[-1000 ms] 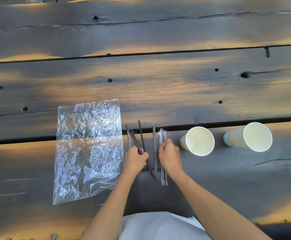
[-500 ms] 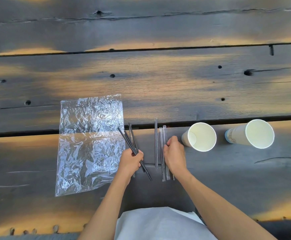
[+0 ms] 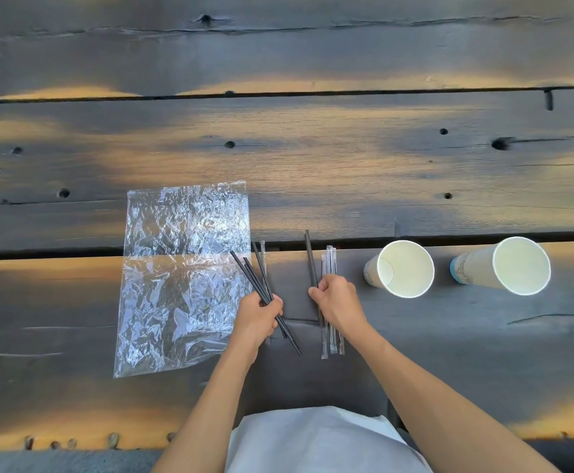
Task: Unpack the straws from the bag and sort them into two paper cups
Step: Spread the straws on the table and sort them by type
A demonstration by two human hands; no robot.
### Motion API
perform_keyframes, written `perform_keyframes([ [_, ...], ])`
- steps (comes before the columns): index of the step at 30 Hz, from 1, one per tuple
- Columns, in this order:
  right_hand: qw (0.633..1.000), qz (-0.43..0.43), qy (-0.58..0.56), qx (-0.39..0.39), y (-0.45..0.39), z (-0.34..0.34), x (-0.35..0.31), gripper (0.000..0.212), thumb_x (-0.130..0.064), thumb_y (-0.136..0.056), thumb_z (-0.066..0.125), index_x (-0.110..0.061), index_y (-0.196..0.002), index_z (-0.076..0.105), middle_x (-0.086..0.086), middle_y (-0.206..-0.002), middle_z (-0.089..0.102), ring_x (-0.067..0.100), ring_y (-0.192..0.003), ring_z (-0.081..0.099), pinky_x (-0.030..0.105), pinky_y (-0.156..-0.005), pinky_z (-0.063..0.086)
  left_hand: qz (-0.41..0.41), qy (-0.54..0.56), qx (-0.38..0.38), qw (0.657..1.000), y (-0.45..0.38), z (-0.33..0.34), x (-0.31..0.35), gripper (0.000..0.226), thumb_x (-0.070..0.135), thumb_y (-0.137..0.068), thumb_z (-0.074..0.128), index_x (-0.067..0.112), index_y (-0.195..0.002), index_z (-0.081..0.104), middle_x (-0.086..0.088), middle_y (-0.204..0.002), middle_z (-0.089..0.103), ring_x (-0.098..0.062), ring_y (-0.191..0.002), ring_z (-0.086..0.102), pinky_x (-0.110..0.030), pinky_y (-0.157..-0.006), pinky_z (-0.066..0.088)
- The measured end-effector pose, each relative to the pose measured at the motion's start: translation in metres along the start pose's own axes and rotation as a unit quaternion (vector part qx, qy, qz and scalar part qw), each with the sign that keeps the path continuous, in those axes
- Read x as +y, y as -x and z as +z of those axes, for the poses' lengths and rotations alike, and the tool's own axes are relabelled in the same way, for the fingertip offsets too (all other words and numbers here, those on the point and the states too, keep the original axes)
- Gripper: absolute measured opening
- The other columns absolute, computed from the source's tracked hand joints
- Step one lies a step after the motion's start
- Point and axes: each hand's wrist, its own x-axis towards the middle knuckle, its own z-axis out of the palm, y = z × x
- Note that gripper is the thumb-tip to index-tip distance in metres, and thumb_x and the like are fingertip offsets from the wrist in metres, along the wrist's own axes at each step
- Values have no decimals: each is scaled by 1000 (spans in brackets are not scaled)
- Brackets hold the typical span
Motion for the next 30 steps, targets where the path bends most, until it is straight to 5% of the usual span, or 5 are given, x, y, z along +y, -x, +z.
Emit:
perform_keyframes([
  [14,997,-48,-24,-50,12,-4,5,30,-28,-98,54,-17,-71,45,-3,-63,46,15,-59,40,31,-52,32,3,-7,-12,1000,-1,6,12,24,26,-94,62,2,-94,68,1,-70,70,-8,-43,48,-21,-42,40],
  [17,991,-85,-54,-90,18,-9,-5,30,-26,-101,49,-13,-73,47,1,-66,48,16,-59,44,32,-57,38,18,-10,-38,999,2,7,16,26,31,-94,63,7,-94,73,2,-73,75,-11,-57,60,-23,-53,48],
  [20,982,-118,-84,-119,26,-14,-15,22,-23,-99,54,-13,-80,55,0,-66,58,10,-48,52,28,-53,45,25,41,-81,996,5,10,18,32,30,-96,64,-1,-100,69,-16,-92,77,-20,-76,67,-29,-62,51],
  [24,979,-135,-129,-82,37,-19,-23,12,-17,-94,64,-13,-86,56,3,-72,57,8,-48,48,16,-43,39,23,91,-93,991,12,8,25,43,27,-96,66,-12,-113,59,-26,-108,73,-24,-81,67,-30,-64,52],
  [30,979,-170,-96,-65,54,-28,-26,18,-13,-95,60,-16,-78,57,-7,-57,54,4,-49,47,20,-51,40,61,91,-142,984,31,6,33,29,25,-99,62,-3,-107,65,-11,-94,78,-17,-75,69,-26,-58,50],
])
